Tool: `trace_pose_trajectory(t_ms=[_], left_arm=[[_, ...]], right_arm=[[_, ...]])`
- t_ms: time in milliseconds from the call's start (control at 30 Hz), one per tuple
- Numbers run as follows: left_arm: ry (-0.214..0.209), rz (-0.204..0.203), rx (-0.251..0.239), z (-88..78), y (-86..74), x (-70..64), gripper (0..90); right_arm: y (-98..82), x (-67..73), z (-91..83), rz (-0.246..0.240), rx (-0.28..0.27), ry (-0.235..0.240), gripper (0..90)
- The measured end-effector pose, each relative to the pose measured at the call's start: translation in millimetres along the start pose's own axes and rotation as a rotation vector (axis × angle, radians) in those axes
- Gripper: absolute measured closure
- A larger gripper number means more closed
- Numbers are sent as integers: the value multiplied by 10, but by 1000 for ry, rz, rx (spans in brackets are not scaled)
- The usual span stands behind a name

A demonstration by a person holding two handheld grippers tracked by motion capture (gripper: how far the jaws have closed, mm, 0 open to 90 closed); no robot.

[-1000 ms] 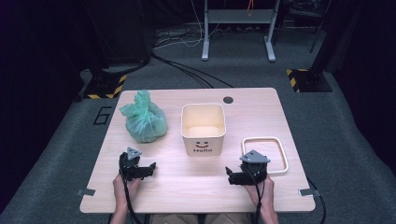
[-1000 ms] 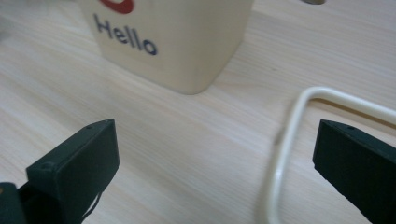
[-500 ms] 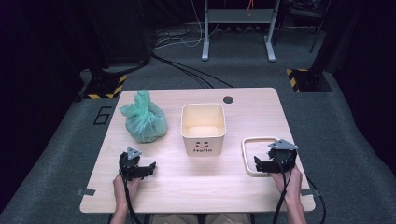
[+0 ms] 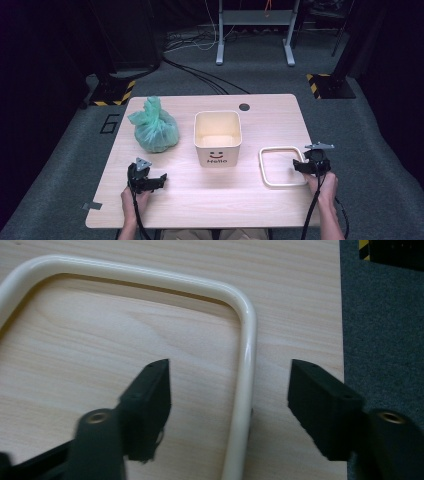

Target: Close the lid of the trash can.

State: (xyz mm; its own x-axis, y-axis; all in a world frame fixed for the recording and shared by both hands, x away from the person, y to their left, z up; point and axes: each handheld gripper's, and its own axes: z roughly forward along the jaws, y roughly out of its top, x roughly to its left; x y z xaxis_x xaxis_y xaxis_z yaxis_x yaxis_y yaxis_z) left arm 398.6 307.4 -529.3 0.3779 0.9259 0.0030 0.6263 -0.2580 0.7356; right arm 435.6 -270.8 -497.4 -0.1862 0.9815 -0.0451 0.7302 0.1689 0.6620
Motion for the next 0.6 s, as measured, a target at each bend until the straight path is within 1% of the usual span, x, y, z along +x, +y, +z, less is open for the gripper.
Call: trace_pose_trajectory(t_ms=[33, 67, 100, 133, 167, 200, 233, 300, 333, 367, 400, 433, 500, 533, 567, 600], left_arm=[[1, -1, 0, 0, 0, -1, 118], [0, 0, 0, 0, 0, 0, 118], [1, -1, 0, -1, 0, -1, 118], [1, 0, 0, -1, 0, -1, 119], [1, -1, -1, 0, 0, 0, 120], [-2, -1, 0, 0, 0, 1, 122], [-2, -1, 0, 0, 0, 2, 122], [-1, -4, -1, 0, -1, -1, 122], [-1, -2, -1, 0, 0, 1, 122], [-2, -2, -1, 0, 0, 1, 123], [0, 0, -1, -1, 0, 1, 123], [0, -1, -1, -3, -1, 0, 126], [1, -7, -3, -3, -2, -2, 135], [1, -7, -3, -3, -2, -2, 135], [-2, -6, -4, -3, -3, -2, 136], [-2, -6, -4, -4, -3, -2, 138]], right_arm=[[5, -13, 22, 5, 11, -7, 419], [5, -26, 41, 8, 17, 2, 464], [6, -35, 67, 8, 30, 6, 474], [7, -35, 89, 10, 48, -2, 505], [5, -39, 114, 13, 60, 4, 521], [4, -49, 126, 22, 49, 19, 536], [13, -44, 131, 28, 50, 18, 575], [36, -33, 141, 25, 51, 9, 660], [44, -24, 147, 23, 50, 5, 687], [50, -19, 151, 19, 49, -9, 724], [53, -26, 157, 27, 47, -6, 774], [57, -33, 161, 50, 49, 1, 788], [64, -41, 168, 87, 51, 0, 806], [70, -34, 169, 95, 55, -3, 811], [79, -27, 169, 91, 60, -13, 814], [83, -21, 168, 103, 64, -17, 815]])
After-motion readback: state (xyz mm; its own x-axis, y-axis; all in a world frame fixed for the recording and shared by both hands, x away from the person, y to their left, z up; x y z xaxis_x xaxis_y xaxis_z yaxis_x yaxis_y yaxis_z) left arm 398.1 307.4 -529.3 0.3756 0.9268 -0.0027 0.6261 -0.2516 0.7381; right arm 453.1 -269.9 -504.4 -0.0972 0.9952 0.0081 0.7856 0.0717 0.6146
